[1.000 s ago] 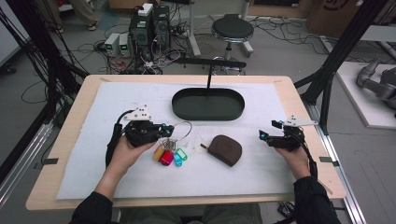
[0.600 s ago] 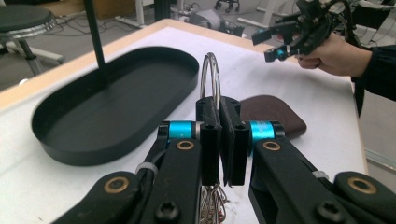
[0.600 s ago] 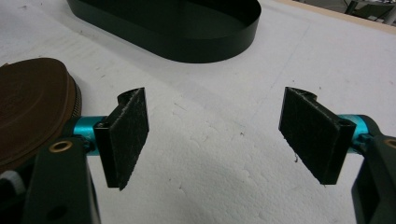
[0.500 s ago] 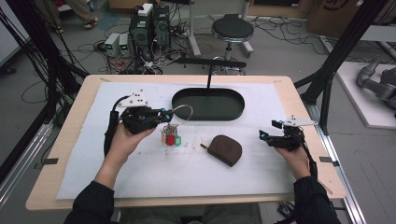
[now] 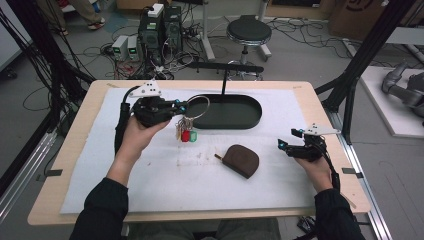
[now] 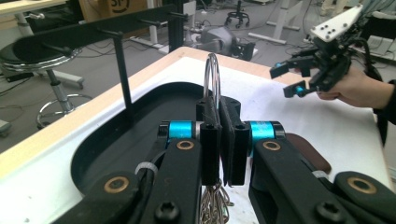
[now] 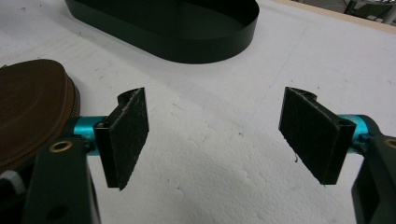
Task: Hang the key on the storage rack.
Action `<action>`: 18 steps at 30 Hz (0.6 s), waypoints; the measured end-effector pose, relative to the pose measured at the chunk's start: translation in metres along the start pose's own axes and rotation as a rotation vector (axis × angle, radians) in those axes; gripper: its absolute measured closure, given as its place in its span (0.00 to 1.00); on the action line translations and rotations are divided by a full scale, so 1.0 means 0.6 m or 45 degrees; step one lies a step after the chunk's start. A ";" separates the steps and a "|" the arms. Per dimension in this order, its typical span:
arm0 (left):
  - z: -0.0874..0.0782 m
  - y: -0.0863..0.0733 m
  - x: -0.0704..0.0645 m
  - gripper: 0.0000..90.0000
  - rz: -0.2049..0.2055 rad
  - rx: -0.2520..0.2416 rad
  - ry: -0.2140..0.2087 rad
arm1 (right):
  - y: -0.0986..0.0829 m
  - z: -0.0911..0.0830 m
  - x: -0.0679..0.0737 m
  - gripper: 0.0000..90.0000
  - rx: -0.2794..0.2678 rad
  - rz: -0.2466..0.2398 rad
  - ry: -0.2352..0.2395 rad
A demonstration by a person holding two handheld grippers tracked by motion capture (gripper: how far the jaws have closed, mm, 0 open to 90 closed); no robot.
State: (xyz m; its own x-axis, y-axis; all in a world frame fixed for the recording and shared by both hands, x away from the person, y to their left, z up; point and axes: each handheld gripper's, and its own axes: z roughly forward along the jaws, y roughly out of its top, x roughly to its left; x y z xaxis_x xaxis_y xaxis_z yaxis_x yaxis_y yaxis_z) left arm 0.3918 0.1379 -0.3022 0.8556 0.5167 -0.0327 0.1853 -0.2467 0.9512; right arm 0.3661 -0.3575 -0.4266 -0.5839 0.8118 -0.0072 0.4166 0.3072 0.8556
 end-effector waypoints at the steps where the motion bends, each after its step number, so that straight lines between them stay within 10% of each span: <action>1: 0.002 0.003 0.003 0.96 0.001 -0.011 0.006 | 0.000 0.000 0.000 0.27 -0.001 0.000 0.000; 18: 0.057 0.052 0.059 0.96 0.028 0.007 0.114 | 0.000 0.000 -0.001 0.27 -0.010 0.008 0.001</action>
State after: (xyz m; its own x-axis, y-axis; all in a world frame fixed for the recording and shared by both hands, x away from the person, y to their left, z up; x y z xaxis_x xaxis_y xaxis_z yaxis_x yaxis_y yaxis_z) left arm 0.4444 0.1204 -0.2841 0.8131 0.5819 0.0162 0.1697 -0.2634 0.9496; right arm 0.3665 -0.3581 -0.4265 -0.5816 0.8135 -0.0013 0.4150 0.2980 0.8596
